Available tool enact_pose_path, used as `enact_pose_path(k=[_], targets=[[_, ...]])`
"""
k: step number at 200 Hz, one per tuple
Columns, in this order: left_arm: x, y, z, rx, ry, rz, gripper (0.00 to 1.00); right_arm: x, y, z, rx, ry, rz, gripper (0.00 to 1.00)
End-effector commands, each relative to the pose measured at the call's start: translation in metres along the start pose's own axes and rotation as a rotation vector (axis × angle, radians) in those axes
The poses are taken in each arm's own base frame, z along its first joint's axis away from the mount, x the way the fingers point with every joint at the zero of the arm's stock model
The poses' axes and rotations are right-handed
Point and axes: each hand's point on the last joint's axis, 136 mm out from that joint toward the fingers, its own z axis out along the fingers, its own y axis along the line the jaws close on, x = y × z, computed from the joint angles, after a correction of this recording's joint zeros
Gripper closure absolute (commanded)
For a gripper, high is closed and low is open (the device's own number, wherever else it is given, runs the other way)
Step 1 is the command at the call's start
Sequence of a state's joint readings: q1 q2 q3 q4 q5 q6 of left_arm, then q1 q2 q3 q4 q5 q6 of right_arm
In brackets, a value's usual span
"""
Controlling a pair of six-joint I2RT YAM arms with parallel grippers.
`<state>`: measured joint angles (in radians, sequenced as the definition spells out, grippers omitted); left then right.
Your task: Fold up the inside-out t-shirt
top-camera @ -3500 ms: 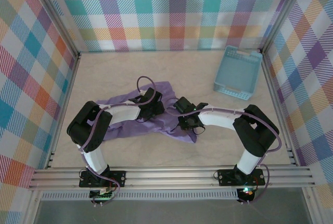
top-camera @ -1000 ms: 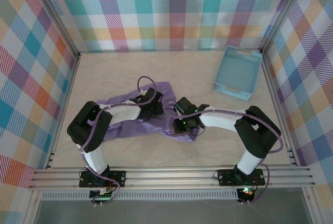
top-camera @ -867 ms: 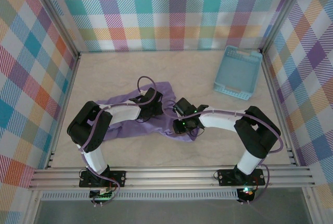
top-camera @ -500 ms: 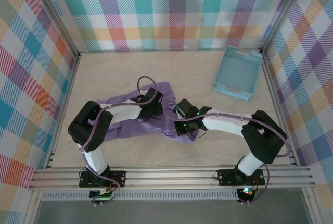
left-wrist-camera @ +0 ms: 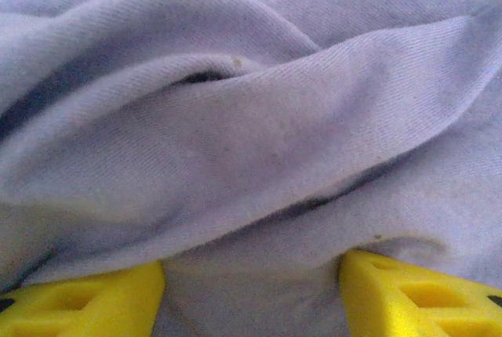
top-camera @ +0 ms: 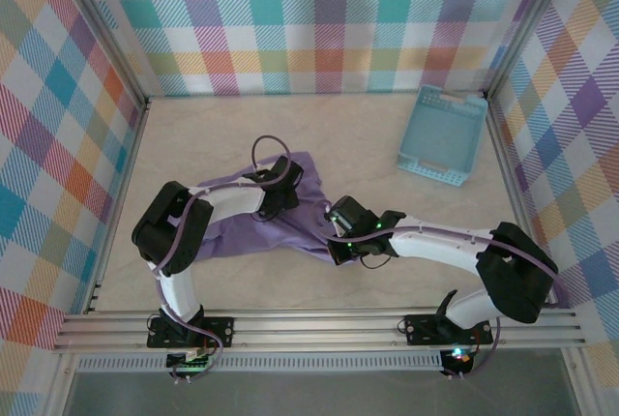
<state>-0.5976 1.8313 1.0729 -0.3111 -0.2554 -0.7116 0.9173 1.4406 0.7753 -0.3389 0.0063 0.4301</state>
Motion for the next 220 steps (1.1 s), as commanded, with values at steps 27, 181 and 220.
enact_pose_path(k=[27,181,220], targets=[[0.014,0.025,0.011,-0.101,0.061,0.003,0.38,0.008,0.010,0.013,-0.050,0.029,0.029,0.79],[-0.013,0.034,0.024,-0.171,0.049,-0.042,0.38,0.043,0.035,0.002,0.029,0.009,-0.240,0.97],[-0.023,0.025,0.022,-0.132,0.041,-0.031,0.38,0.047,0.047,0.008,0.005,0.026,-0.289,0.84]])
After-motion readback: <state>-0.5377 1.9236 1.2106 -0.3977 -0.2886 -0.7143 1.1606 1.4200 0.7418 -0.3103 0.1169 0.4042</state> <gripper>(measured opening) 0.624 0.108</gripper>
